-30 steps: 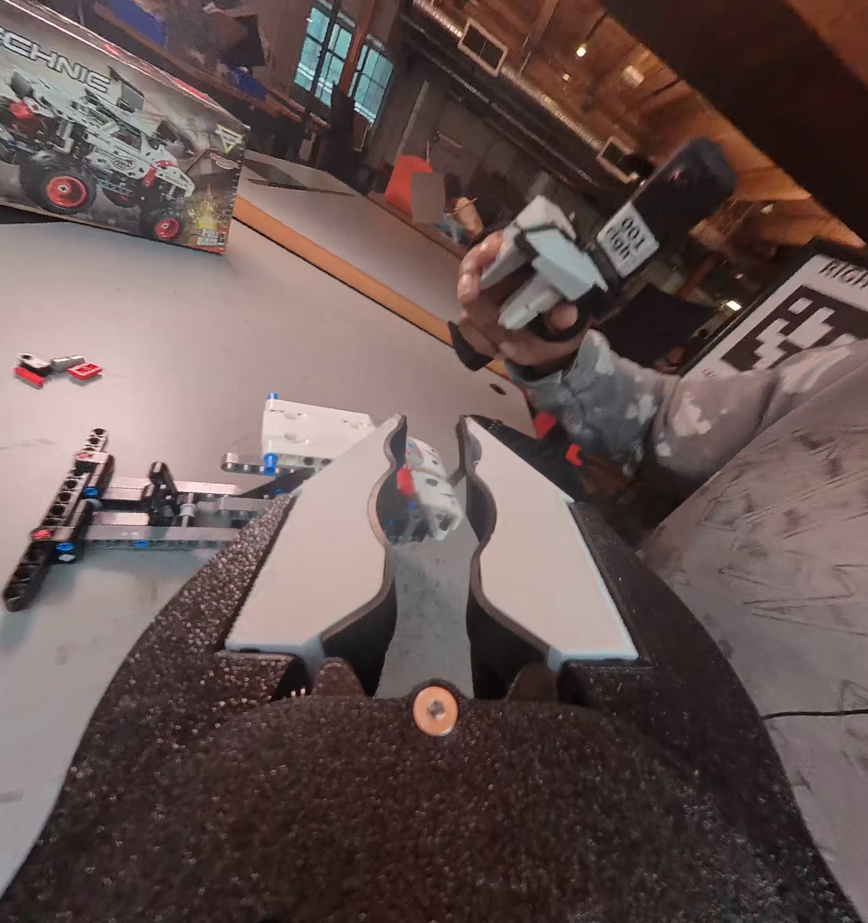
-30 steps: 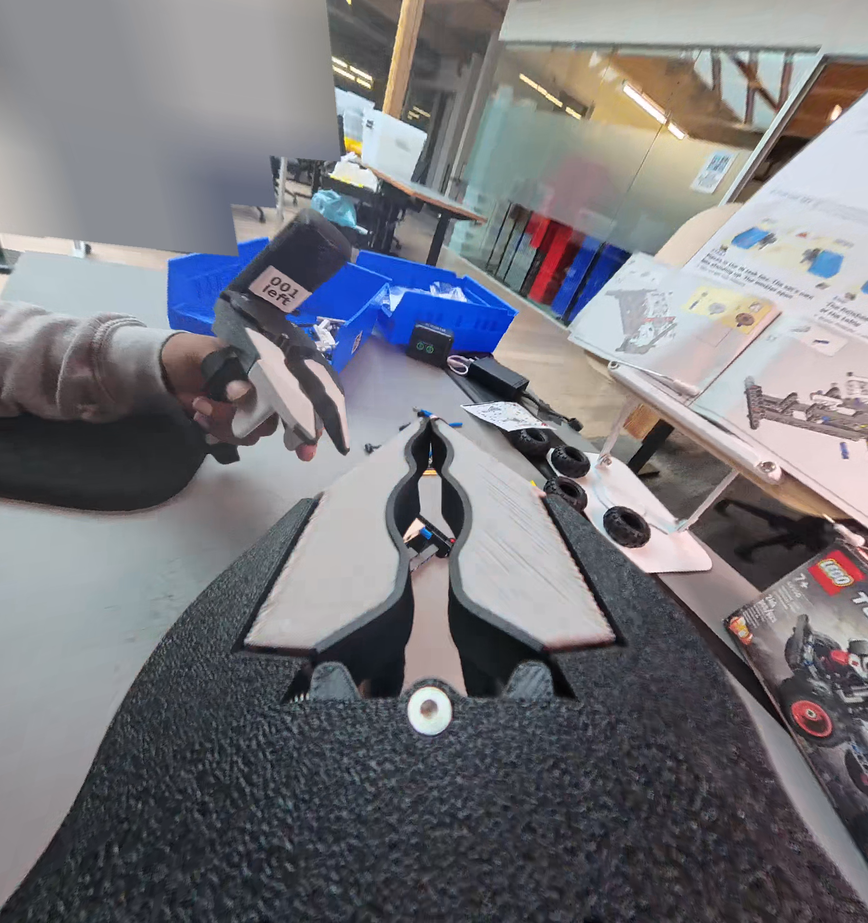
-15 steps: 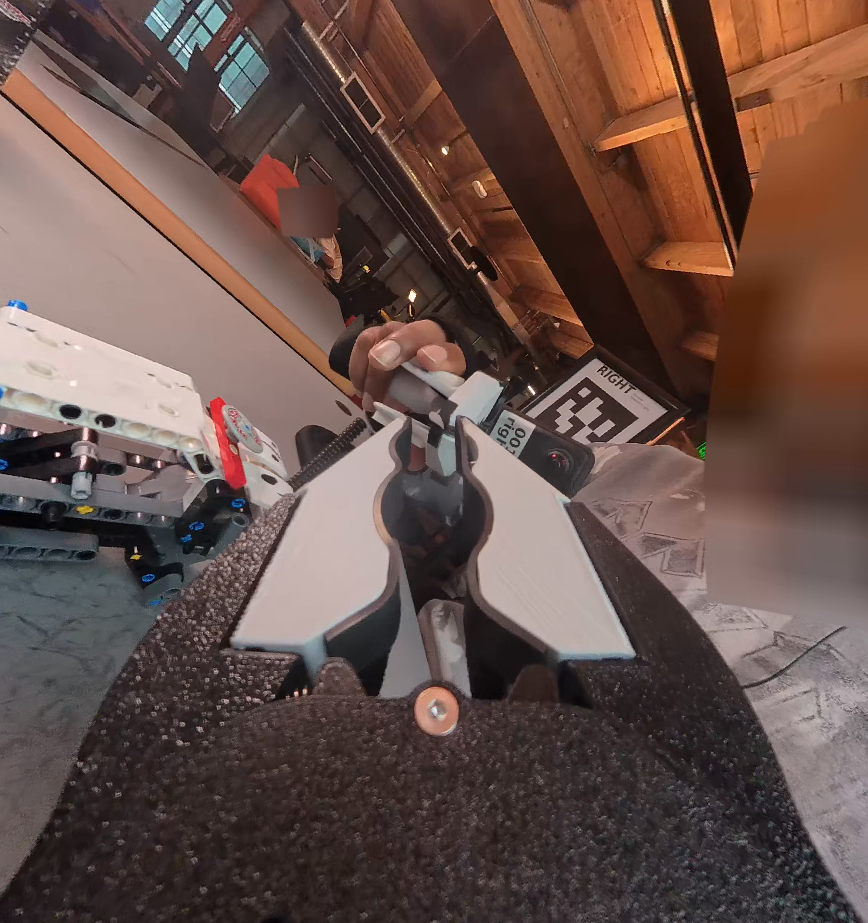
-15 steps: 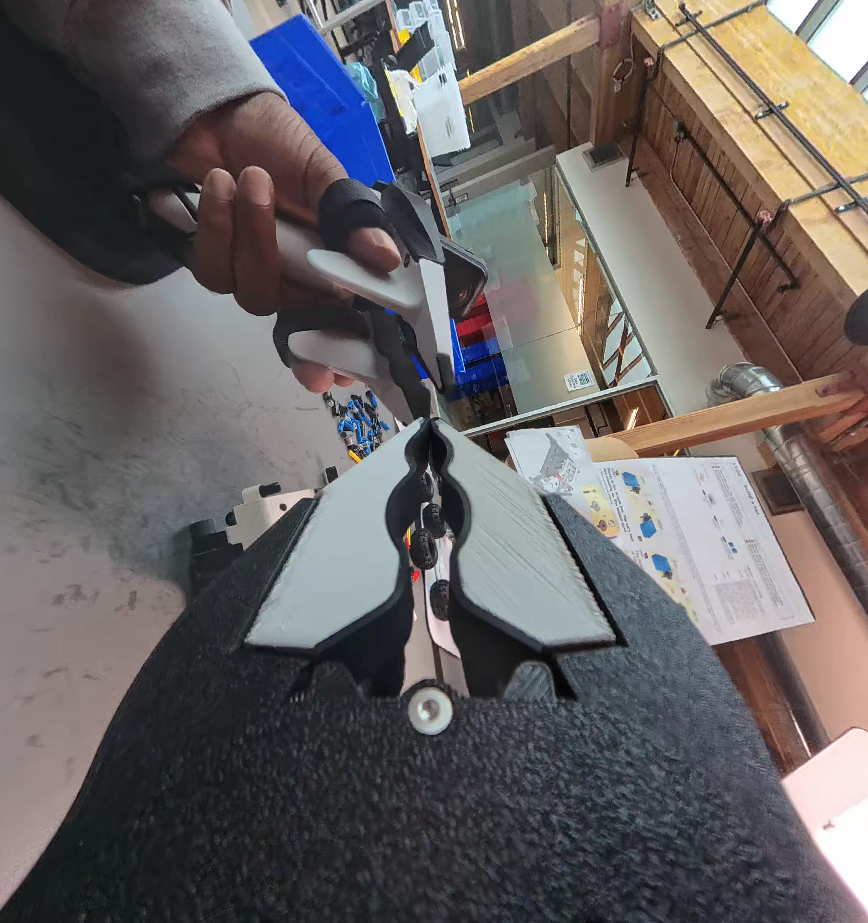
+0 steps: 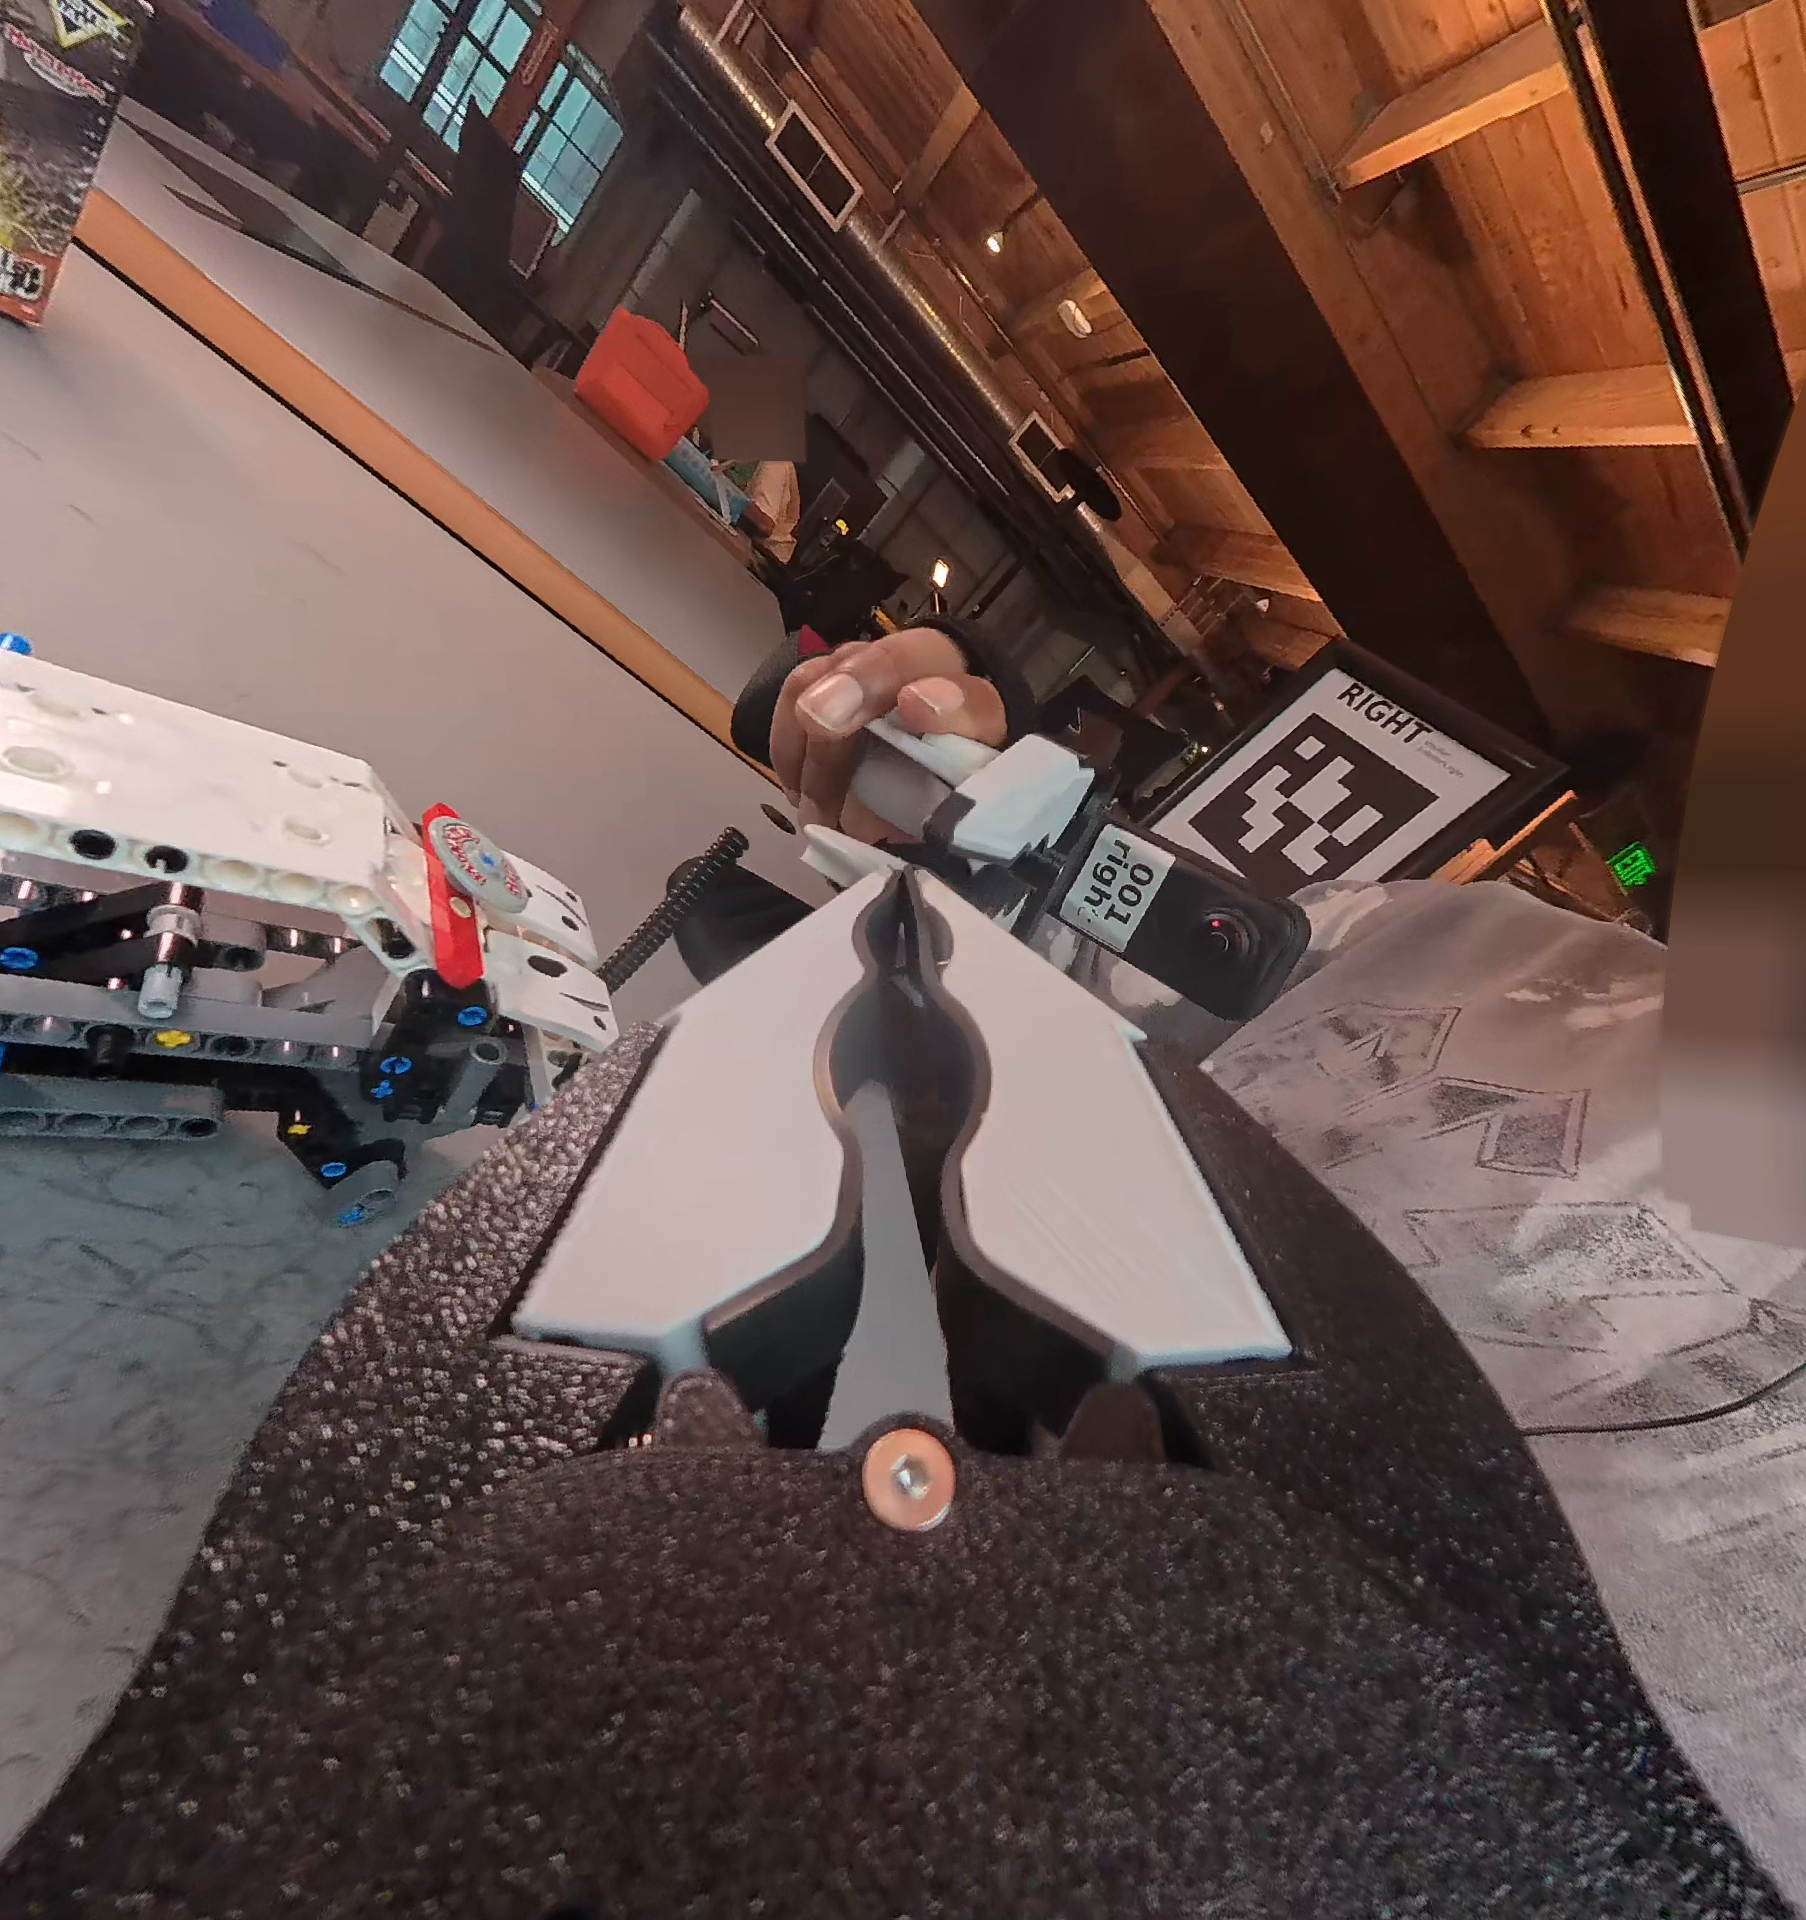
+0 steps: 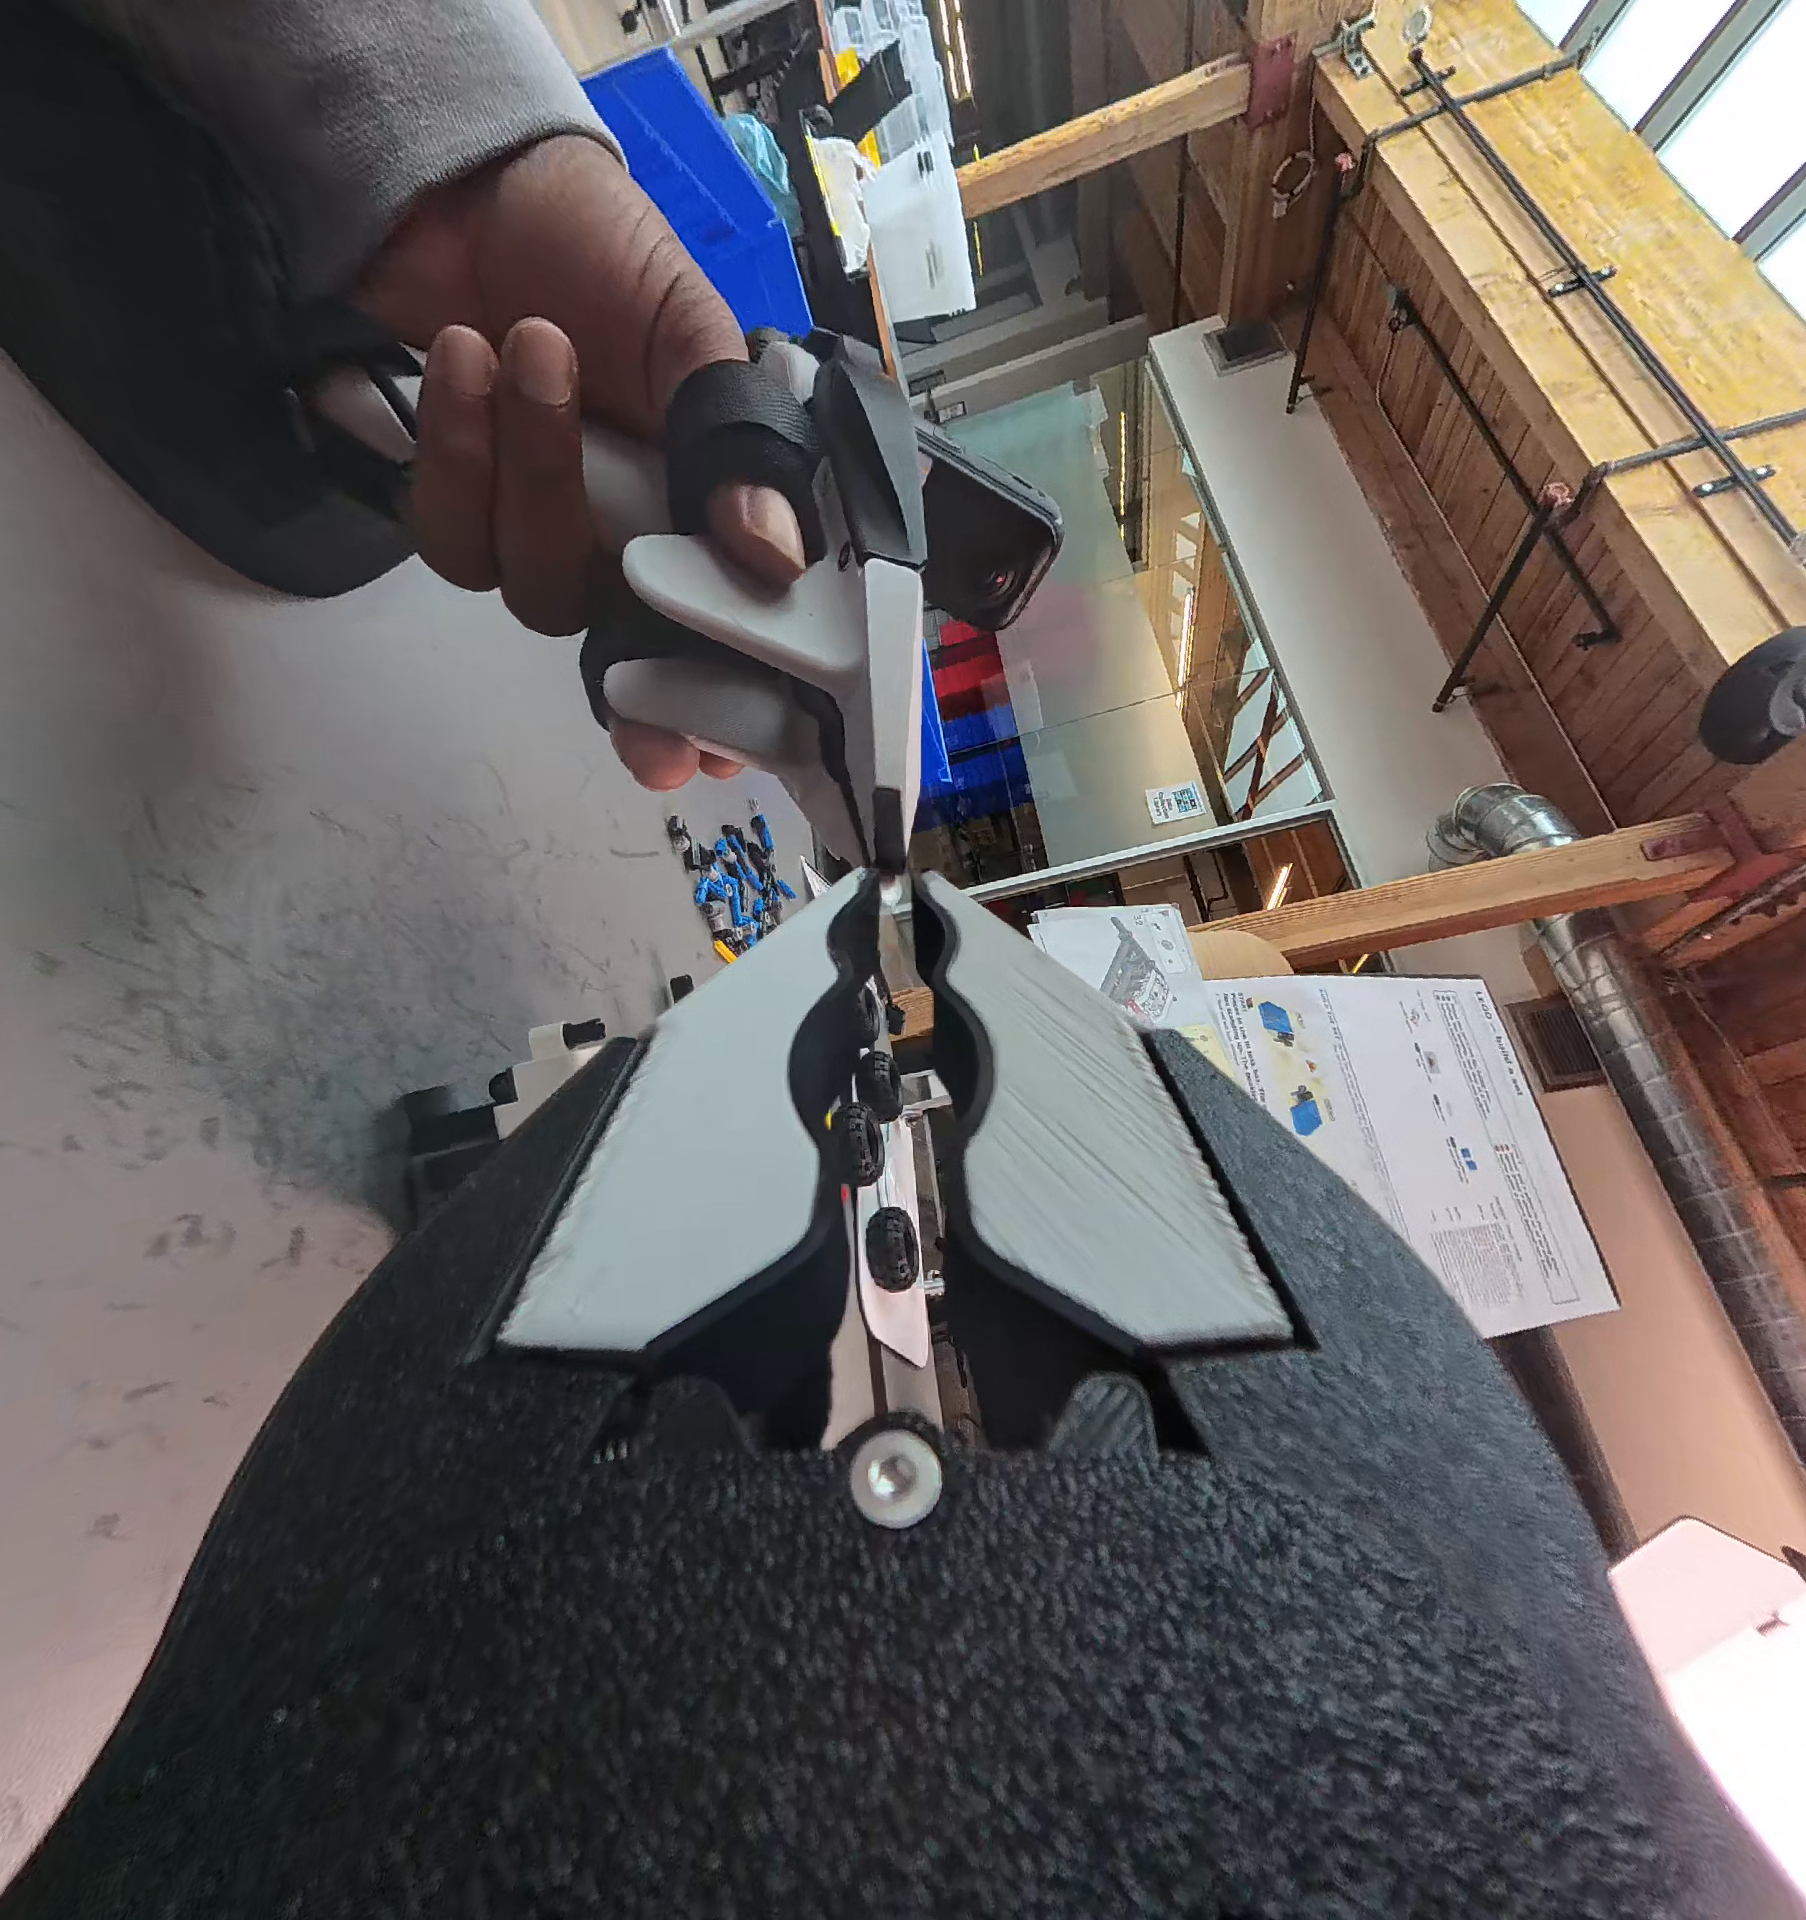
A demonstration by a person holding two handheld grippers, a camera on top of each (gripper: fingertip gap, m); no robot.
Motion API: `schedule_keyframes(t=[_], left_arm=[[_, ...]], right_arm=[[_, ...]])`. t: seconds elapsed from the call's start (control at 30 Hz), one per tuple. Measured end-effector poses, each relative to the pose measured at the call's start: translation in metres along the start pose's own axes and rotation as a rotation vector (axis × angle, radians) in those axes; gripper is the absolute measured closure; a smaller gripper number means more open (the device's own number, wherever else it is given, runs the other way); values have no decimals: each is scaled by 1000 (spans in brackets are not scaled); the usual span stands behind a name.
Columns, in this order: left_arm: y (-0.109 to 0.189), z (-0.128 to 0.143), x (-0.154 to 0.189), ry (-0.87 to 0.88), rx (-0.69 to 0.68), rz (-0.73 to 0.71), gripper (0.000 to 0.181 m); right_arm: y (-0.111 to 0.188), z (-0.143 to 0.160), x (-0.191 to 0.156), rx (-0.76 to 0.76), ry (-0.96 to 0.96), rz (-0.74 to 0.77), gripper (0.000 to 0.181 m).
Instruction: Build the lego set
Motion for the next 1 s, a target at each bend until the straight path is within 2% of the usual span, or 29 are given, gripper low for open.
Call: schedule_keyframes(t=[0.03,0.3,0.47,0.57,0.67,0.77,1.0], left_arm=[[0,0,0,-4,-1,-4,181],[17,-8,-4,-44,58,-91,181],[34,-22,-9,-118,113,-204,181],[41,-29,-10,-192,103,-268,173],[38,-31,-6,-303,60,-290,164],[27,-25,0,-394,-6,-276,157],[0,-14,16,-442,-49,-172,142]], right_arm=[[0,0,1,-2,-10,5,173],[3,8,12,-31,-143,54,166],[7,41,39,-119,-469,185,167],[12,68,48,-167,-674,236,166],[12,71,41,-158,-877,127,167],[9,49,28,-79,-1007,-72,167],[-9,23,18,-74,-667,-68,161]])
Point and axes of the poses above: each gripper's, where its closed fingertips meet, y back along the fingers, z out of its underside, x = y × z across the jaws, the point moved 4 cm from there along y, back along the fingers, and after that the axes turned 14 degrees about z, right-handed, at the moved point
